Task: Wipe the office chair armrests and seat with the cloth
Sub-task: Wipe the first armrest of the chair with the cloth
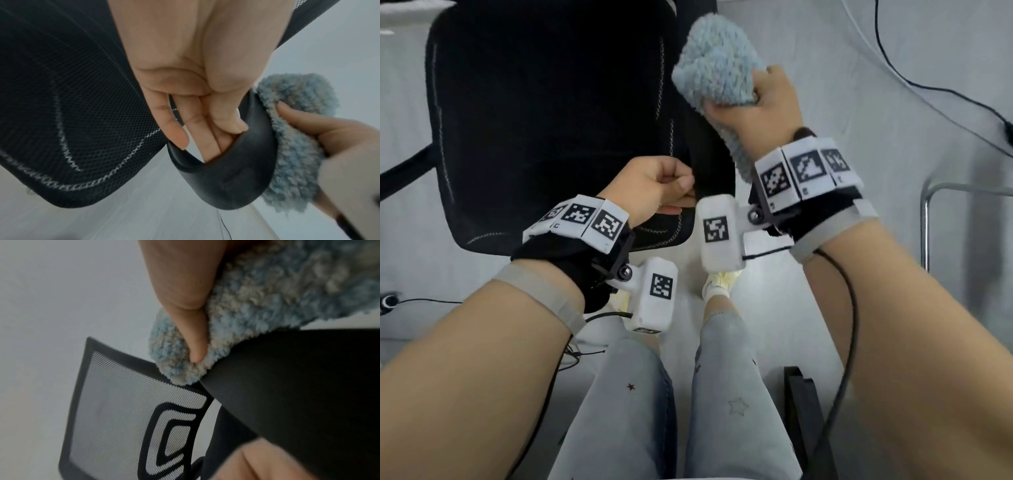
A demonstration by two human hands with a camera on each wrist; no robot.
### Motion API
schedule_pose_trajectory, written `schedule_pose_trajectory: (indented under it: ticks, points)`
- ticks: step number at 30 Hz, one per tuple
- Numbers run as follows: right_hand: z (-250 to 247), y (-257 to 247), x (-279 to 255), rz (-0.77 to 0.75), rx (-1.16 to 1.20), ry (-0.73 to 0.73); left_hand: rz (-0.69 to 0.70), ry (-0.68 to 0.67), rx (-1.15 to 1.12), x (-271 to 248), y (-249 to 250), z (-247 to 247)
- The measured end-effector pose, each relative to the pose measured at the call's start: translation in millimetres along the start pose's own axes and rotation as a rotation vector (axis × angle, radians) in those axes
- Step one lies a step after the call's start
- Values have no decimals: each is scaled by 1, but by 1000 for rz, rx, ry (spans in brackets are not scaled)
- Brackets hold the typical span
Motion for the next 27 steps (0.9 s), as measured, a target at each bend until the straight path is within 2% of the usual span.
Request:
schedule_pose_trajectory:
  ticks: [2, 5, 9, 13, 16, 18, 23, 25, 27]
  points:
    - [4, 3, -2, -30, -6, 4, 10, 2, 6, 1, 2, 0]
    - [15, 27, -45, -23, 132, -46, 38, 30, -9, 0, -1, 1]
    - [26, 56, -83, -84, 74, -59, 52, 46, -29, 0, -5, 0]
    - [15, 45, -76, -140, -42, -100, 67, 56, -39, -3, -5, 3]
    - [-5, 24, -48, -227, 9, 25, 68, 68, -47, -4, -7, 5]
    - [-3, 19, -38, -232, 20, 35, 71, 72, -60, -3, -6, 5]
    - [31, 69, -82, -120, 10, -98, 87, 47, -94, -2, -6, 5]
    - [44, 100, -101, 23, -141, -219, 80, 58, -82, -1, -7, 4]
    - [50, 126, -115, 229, -136, -233, 82, 58, -70, -1, -6, 3]
Point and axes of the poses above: each hand's wrist, its own x-axis towards the middle knuckle, its own z-axis out of the palm, y = z × x, the point moved 4 cm from there along x, towards the middle knuckle, and after that the axes turned 12 degrees about -x, right-handed, at the moved point
